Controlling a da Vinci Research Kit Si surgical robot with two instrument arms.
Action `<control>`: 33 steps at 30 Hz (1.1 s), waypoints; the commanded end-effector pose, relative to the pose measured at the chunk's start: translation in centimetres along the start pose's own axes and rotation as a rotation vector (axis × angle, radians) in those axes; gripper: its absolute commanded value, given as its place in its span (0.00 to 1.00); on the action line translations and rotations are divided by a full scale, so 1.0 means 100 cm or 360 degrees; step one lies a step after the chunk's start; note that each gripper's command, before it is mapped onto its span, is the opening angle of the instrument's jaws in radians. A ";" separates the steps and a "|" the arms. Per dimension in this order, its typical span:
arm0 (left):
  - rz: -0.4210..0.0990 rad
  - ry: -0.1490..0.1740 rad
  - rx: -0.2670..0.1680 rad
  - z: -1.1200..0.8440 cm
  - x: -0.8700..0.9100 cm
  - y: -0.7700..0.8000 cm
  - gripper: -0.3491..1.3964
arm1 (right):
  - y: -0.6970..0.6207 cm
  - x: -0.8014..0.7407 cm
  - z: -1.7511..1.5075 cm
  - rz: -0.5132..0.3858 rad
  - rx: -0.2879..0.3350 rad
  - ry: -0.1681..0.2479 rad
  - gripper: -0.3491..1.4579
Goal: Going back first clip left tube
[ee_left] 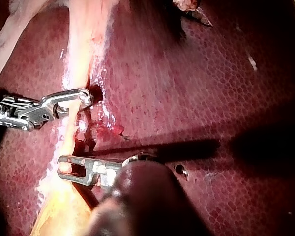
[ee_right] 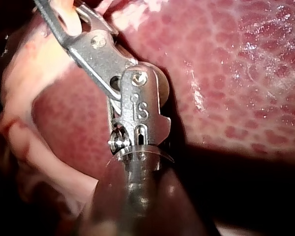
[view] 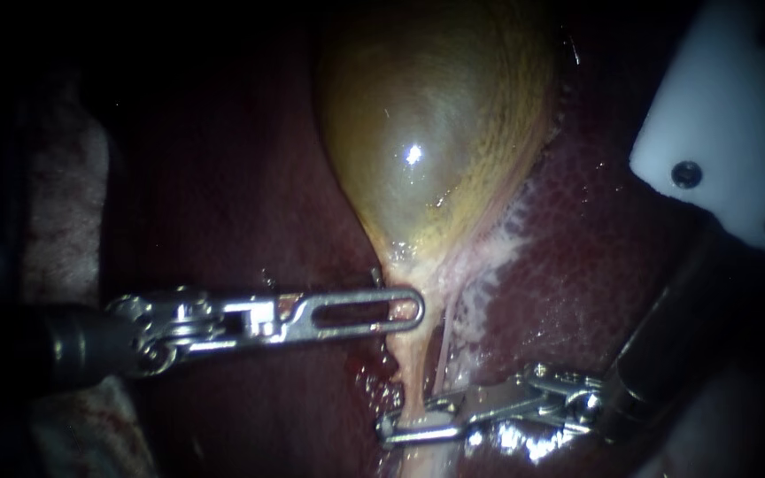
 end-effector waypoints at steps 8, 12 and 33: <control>0.0000 0.0000 0.0000 0.0000 0.0000 0.0000 0.00 | 0.0000 0.0000 0.0000 0.0000 0.0000 0.0000 0.15; 0.0000 0.0000 0.0000 0.0000 0.0000 0.0000 0.00 | 0.0000 0.0000 0.0000 0.0000 0.0000 0.0000 0.15; 0.0000 0.0001 0.0000 0.0000 0.0000 0.0000 0.00 | 0.0000 0.0001 0.0000 0.0000 0.0000 0.0000 0.40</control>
